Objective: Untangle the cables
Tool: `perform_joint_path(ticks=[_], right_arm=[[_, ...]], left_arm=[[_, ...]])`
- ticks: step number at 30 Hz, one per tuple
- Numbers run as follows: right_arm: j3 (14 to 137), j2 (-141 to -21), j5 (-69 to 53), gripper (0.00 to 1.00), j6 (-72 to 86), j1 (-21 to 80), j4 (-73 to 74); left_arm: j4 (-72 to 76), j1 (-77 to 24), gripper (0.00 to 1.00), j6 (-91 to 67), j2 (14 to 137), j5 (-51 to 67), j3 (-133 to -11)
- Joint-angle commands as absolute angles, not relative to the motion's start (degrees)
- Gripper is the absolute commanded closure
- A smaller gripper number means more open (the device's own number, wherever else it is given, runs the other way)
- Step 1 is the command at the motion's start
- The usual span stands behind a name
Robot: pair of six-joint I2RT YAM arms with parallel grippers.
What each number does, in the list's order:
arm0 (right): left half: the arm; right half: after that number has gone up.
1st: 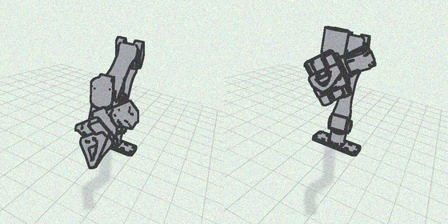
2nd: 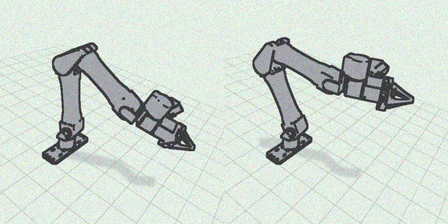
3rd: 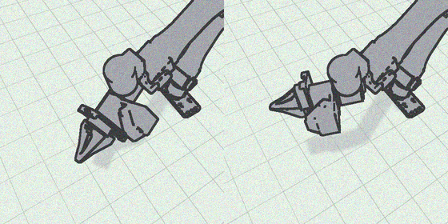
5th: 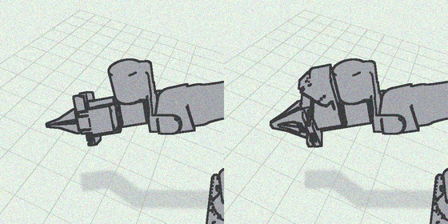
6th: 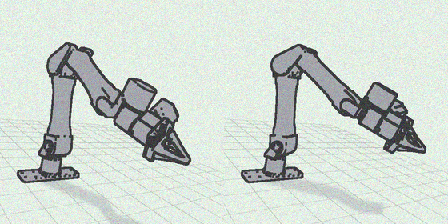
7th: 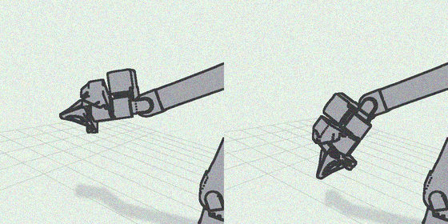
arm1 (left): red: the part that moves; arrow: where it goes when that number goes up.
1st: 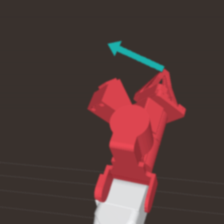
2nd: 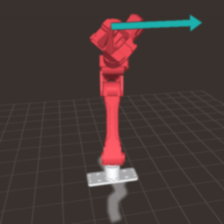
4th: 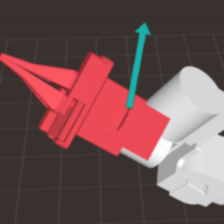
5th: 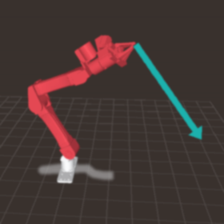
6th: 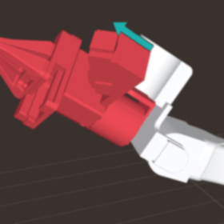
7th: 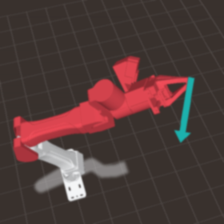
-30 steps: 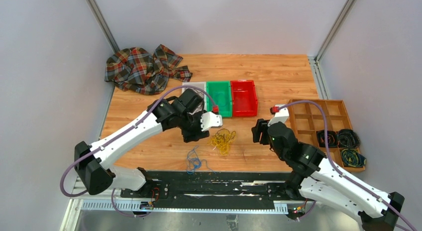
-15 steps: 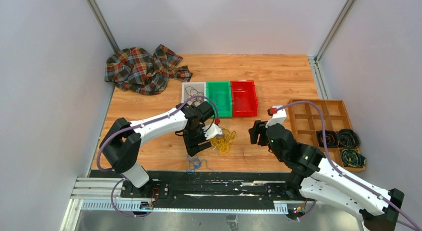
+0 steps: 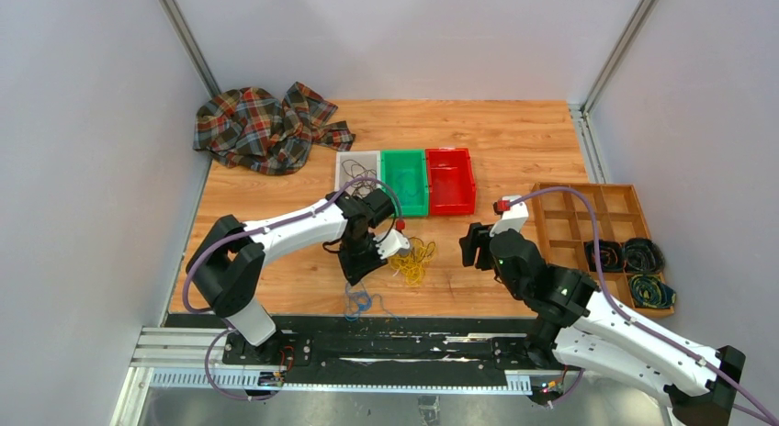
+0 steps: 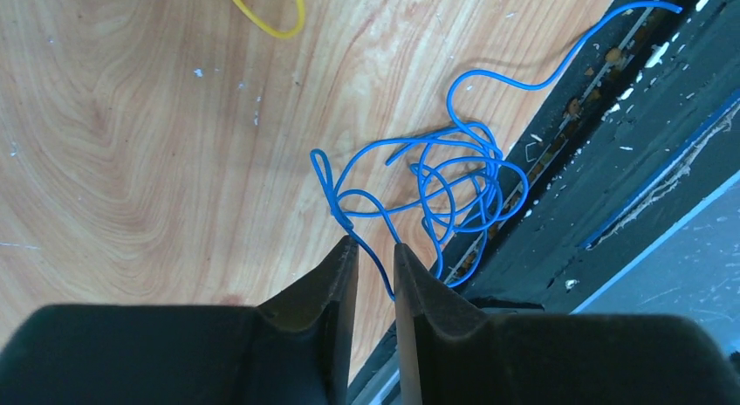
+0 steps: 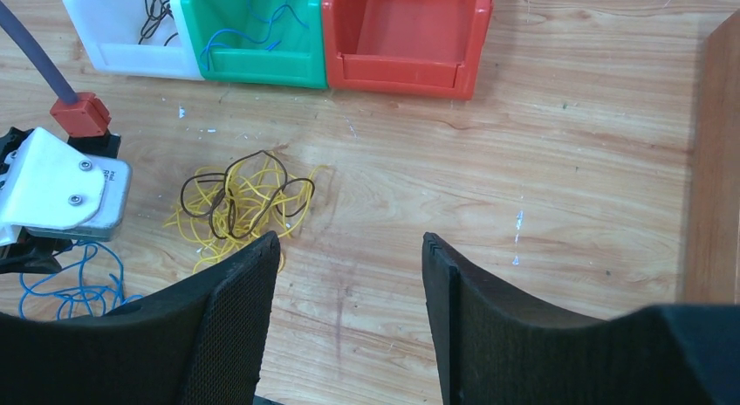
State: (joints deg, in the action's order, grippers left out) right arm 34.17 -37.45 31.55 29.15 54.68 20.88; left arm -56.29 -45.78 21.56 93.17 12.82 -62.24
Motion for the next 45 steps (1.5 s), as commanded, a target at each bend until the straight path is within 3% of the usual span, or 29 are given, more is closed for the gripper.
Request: perform_joint_path(ticks=[1, 4, 8, 13, 18, 26, 38, 45], right_arm=[[33.92, -37.27, 33.47, 0.39, 29.47, 55.46, 20.63], [34.05, -37.35, 33.64, 0.39, 29.62, 55.46, 20.51], [34.29, -37.21, 33.40, 0.40, 29.82, 55.46, 19.68], [34.89, -37.92, 29.95, 0.39, 28.26, 55.46, 13.39], [34.83, -40.12, 21.12, 0.31, 25.10, 55.75, 1.75], [34.94, -45.22, 8.82, 0.26, 20.11, 58.31, -16.41], [39.33, -57.20, 13.80, 0.25, 19.88, 64.50, -23.01], [39.14, -58.93, 19.59, 0.30, 21.42, 64.64, -28.62]], left_arm=[[-57.62, -45.53, 0.75, 21.70, 91.60, 15.71, -61.86], [-58.40, -45.53, 0.80, 21.97, 91.14, 15.86, -61.61], [-60.52, -45.55, 0.99, 23.58, 89.60, 14.47, -65.06], [-65.35, -45.54, 0.99, 29.24, 84.93, 13.87, -76.27], [-68.70, -45.58, 0.99, 35.79, 80.67, 12.88, -86.05], [-70.50, -45.62, 0.99, 39.46, 79.22, 12.49, -92.09], [-73.44, -45.70, 0.99, 38.79, 80.11, 15.62, -99.71], [-75.26, -46.03, 0.99, 38.42, 79.24, 18.29, -100.21]])
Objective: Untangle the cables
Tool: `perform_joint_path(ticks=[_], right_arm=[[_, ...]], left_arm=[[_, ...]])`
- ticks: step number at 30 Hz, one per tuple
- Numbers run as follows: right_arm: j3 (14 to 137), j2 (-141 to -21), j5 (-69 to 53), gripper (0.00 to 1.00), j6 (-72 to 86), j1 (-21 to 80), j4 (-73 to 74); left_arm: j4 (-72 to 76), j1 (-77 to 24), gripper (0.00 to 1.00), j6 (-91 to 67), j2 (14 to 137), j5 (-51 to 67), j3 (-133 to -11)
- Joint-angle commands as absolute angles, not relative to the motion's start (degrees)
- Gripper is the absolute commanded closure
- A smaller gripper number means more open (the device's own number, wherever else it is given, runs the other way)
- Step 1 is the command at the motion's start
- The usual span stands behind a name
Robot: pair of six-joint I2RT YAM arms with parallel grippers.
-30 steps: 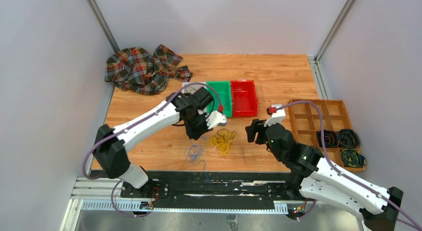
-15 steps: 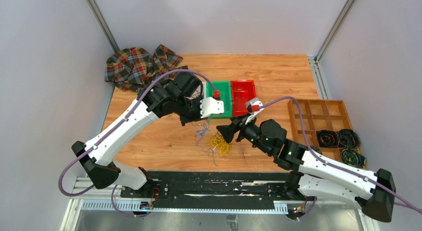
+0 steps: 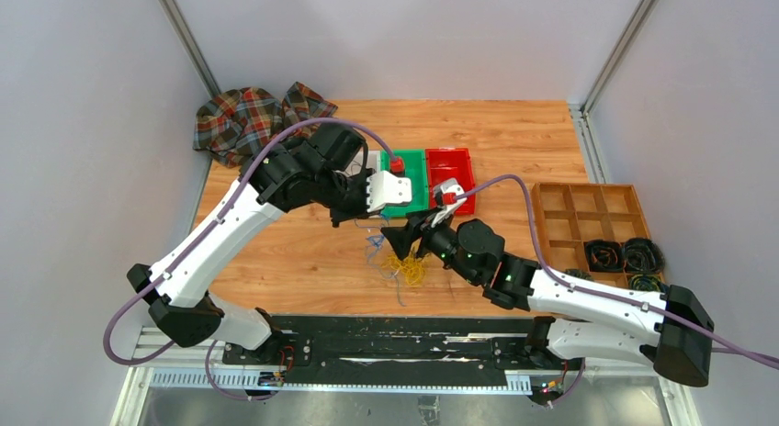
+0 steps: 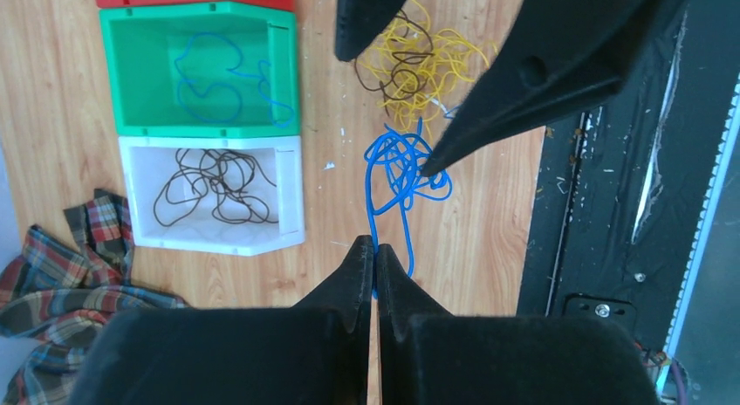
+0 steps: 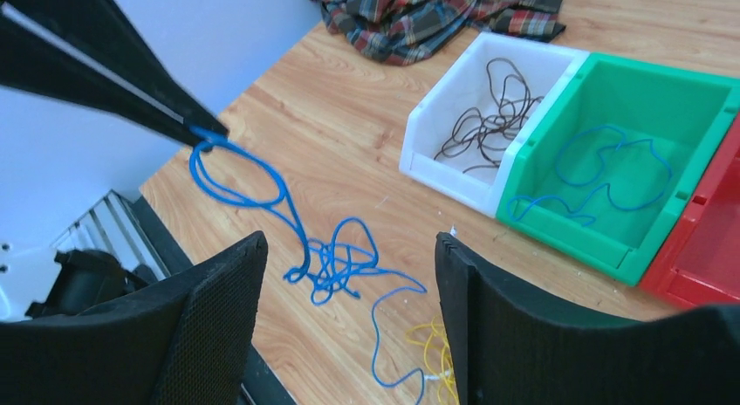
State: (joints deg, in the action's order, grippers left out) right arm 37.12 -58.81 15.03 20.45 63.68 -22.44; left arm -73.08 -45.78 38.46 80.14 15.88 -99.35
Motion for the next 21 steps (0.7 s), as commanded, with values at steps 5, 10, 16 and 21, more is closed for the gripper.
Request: perform_joint_path(ticks=[5, 10, 16, 21], right_arm=[[41.20, -61.87, 20.11, 0.34, 21.36, 64.69, -29.18], [42.49, -64.29, 20.54, 0.40, 21.54, 65.08, -29.72], [43.05, -66.92, 22.36, 0.50, 21.56, 65.13, -32.08], [44.30, -70.56, 21.94, 0.55, 22.10, 65.13, -33.07]], left_arm=[[-75.31, -46.32, 0.99, 37.29, 79.32, 19.66, -100.82], [-75.26, -46.54, 0.99, 36.00, 79.77, 20.57, -102.98], [-76.32, -47.10, 0.99, 34.78, 81.42, 22.96, -109.90], [-77.84, -47.19, 0.99, 33.24, 83.08, 26.04, -116.63]])
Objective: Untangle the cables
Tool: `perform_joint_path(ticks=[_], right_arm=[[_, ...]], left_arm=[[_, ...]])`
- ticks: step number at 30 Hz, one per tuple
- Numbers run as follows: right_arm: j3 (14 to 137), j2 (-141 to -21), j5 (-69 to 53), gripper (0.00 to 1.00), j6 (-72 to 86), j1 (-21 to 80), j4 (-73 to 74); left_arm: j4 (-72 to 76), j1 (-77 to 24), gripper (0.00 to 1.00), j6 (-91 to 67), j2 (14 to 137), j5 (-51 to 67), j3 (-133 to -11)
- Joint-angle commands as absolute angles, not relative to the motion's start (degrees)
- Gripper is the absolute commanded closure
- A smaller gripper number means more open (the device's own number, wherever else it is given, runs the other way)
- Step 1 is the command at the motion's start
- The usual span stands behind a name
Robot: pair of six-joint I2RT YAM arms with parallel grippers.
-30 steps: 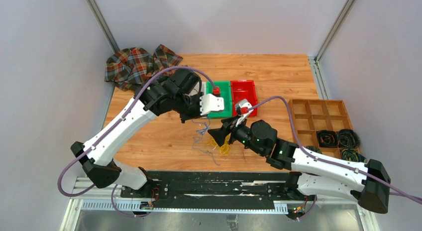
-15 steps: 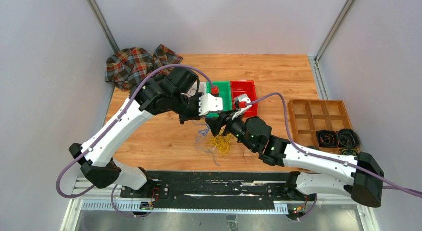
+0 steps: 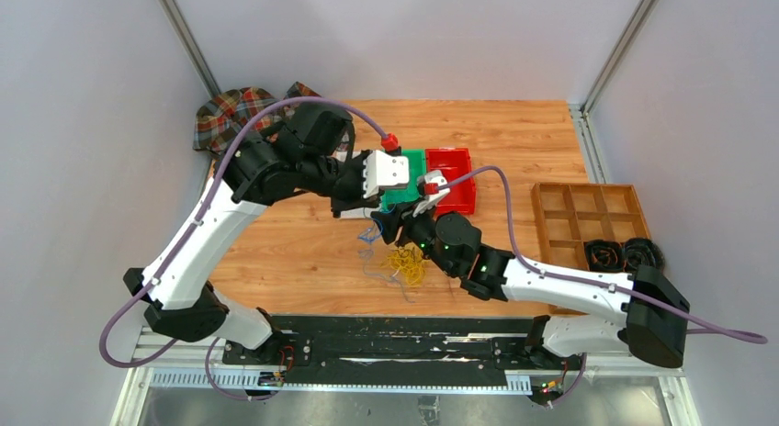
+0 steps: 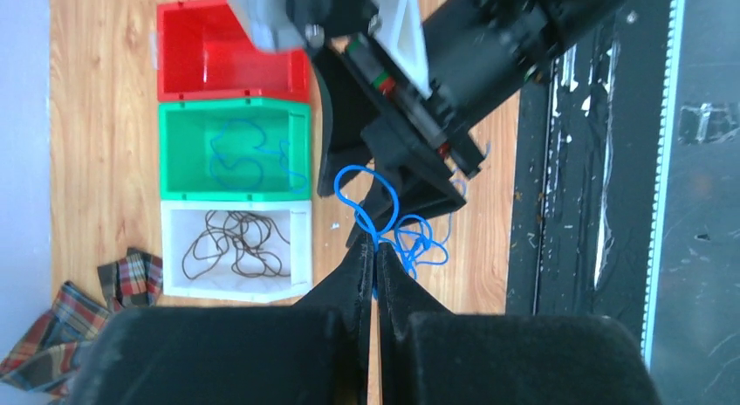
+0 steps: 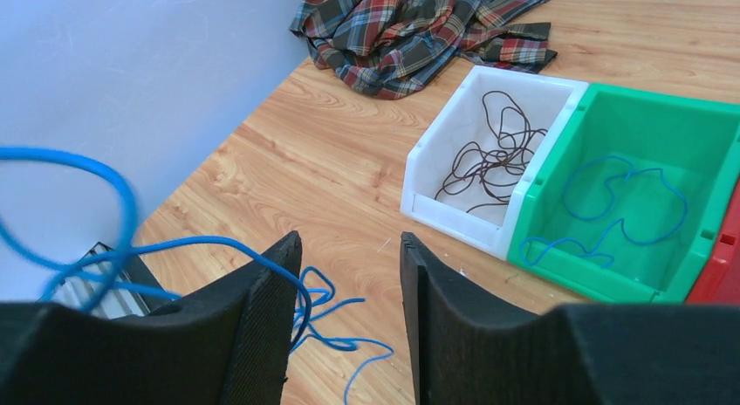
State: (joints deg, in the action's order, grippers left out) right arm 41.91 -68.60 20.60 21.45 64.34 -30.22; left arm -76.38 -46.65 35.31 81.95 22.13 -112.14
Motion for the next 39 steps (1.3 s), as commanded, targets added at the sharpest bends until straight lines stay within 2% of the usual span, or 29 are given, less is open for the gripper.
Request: perform_joint_path(ticks=[1, 9, 20, 26, 29, 36, 39], right_arm=[[44.26, -71.22, 21.89, 0.56, 22.34, 65.10, -33.19], [39.50, -73.66, 23.20, 0.62, 26.44, 65.12, -35.02], [33.53, -73.16, 23.79, 0.69, 31.35, 65.13, -33.75], [30.44, -72.86, 23.71, 0.80, 34.73, 65.13, -31.45], [29.44, -72.86, 24.54, 0.98, 36.28, 65.13, -29.74], [27.75, -72.86, 25.14, 0.99, 37.95, 65.13, -28.37], [27.03, -72.82, 27.84, 0.99, 39.03, 65.13, -27.59]], left_arm=[[-77.94, -47.20, 1.00, 32.96, 83.14, 26.55, -117.60], [-77.77, -47.19, 1.00, 32.81, 85.85, 24.30, -129.79], [-76.68, -47.15, 1.00, 38.24, 90.07, 11.76, -147.76], [-66.40, -47.20, 0.99, 41.74, 86.32, 4.37, -144.66], [-59.79, -47.20, 1.00, 43.62, 84.04, 0.59, -141.77], [-45.28, -47.20, 0.99, 49.57, 82.37, -10.71, -140.07], [-33.90, -47.20, 0.99, 53.91, 80.17, -16.44, -135.02]])
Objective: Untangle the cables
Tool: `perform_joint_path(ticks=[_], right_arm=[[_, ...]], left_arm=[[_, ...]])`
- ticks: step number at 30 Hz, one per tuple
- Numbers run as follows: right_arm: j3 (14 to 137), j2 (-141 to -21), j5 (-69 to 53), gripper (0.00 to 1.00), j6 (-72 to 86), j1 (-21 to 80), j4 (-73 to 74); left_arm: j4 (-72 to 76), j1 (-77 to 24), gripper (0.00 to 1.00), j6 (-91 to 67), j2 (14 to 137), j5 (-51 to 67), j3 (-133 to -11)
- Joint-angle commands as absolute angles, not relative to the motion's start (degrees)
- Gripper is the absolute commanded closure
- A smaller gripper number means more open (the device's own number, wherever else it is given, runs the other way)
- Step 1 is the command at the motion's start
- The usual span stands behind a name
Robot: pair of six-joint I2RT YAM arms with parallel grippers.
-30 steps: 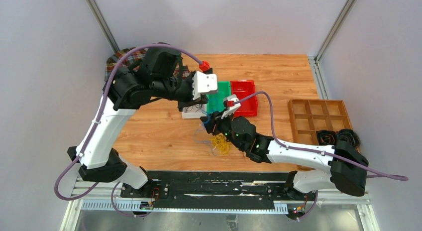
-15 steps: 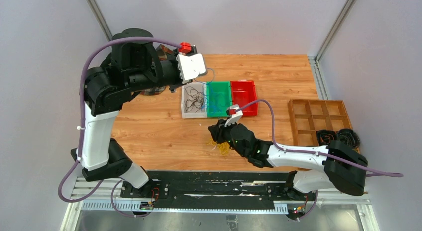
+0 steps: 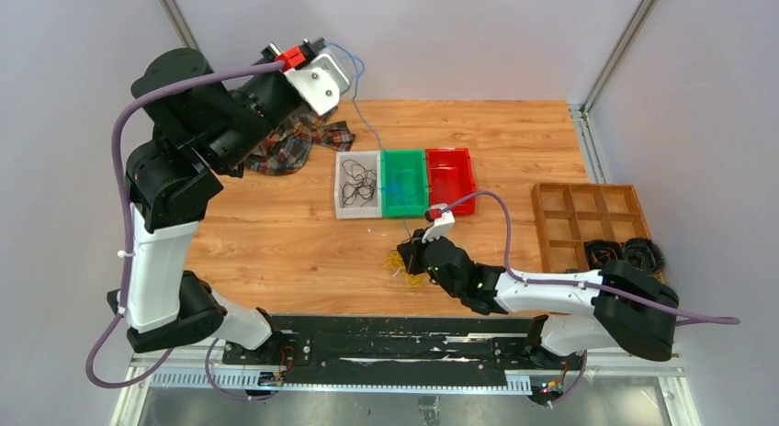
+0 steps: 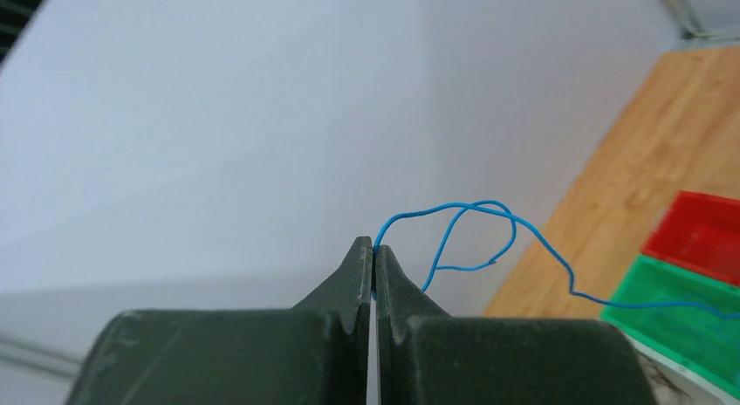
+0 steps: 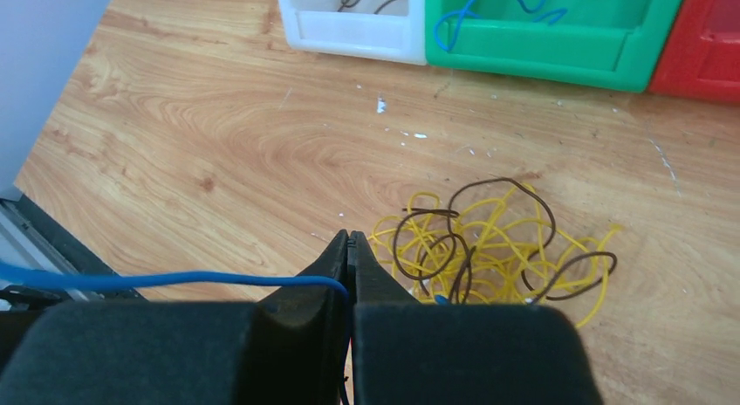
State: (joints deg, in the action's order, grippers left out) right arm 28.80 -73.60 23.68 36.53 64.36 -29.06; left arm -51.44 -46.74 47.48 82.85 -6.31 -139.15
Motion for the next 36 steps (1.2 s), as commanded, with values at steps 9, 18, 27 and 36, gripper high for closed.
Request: perform_joint_path(ticks=[9, 18, 27, 36], right_arm=[[23.87, -71.15, 31.20, 0.99, 42.02, 65.12, -25.41], [19.70, -68.53, 34.80, 1.00, 45.95, 65.04, -23.28], [20.97, -58.94, 33.52, 0.98, 41.41, 65.04, -22.37], [18.80, -44.85, 39.18, 0.97, 39.94, 64.44, -16.77]], left_arm=[[-15.77, -47.15, 0.99, 62.95, 79.69, -22.63, -134.67], [-12.63, -47.15, 1.00, 65.16, 80.22, -22.28, -137.63], [-30.22, -47.20, 1.00, 53.91, 70.69, -12.39, -109.75], [-29.47, -47.20, 1.00, 45.72, 73.95, -8.37, -91.53]])
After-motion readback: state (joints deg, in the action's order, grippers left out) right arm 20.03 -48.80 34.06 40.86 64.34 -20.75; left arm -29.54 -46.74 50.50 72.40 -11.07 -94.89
